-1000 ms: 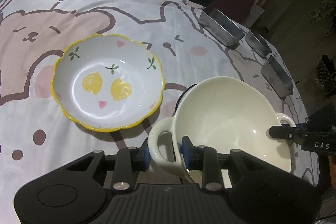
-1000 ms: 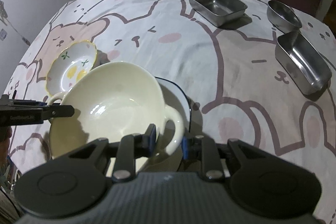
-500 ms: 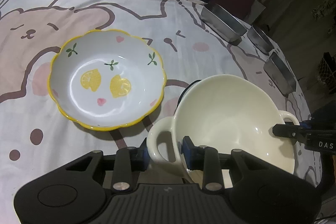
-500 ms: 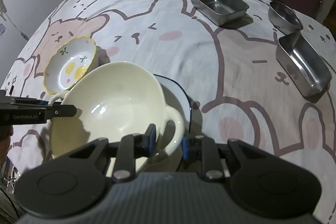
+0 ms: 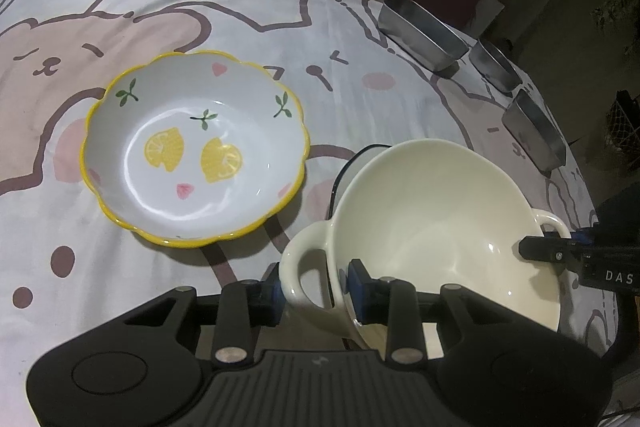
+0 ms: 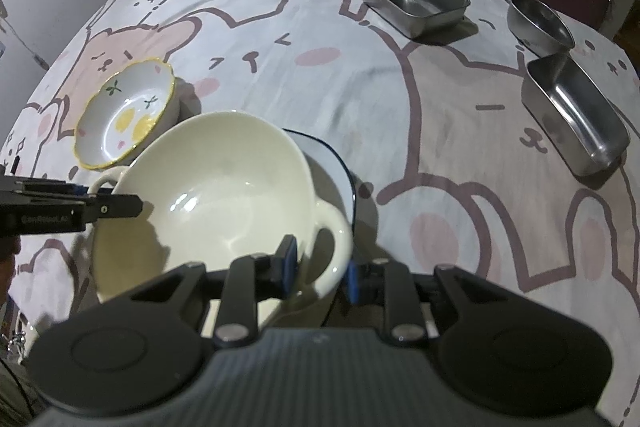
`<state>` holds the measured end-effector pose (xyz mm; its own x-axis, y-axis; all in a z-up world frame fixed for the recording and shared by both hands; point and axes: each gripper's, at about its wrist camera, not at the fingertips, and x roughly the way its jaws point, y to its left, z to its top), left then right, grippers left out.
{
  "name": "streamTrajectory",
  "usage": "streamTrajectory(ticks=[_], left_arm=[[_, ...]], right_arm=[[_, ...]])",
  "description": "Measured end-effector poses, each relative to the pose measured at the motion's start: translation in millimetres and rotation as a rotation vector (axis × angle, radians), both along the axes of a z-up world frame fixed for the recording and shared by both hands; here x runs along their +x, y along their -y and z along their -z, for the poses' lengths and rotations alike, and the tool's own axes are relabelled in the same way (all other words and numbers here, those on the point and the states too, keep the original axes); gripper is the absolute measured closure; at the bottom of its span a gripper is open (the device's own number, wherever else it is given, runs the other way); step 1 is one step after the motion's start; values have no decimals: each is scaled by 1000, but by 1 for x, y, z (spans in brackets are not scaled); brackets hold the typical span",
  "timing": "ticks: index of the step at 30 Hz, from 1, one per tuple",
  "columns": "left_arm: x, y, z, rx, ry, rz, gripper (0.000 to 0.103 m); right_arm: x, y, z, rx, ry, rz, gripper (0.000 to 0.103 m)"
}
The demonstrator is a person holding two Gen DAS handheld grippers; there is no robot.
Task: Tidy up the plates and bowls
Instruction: 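Lower the cream bowl with both grippers onto the dark-rimmed white plate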
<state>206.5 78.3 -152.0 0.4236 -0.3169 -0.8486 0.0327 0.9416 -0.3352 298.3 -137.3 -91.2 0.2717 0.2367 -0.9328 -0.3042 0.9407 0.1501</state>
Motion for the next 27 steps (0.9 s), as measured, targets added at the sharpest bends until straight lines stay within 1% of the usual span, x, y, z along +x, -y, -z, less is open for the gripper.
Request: streamTrajectory(ticks=[15, 27], left_arm=[[-1, 3, 0, 12, 1, 19, 69], [-1, 7, -3, 27, 6, 40, 69]], right_arm=[[2, 2, 3, 12, -15, 2, 73], [2, 7, 8, 30, -35, 31, 73]])
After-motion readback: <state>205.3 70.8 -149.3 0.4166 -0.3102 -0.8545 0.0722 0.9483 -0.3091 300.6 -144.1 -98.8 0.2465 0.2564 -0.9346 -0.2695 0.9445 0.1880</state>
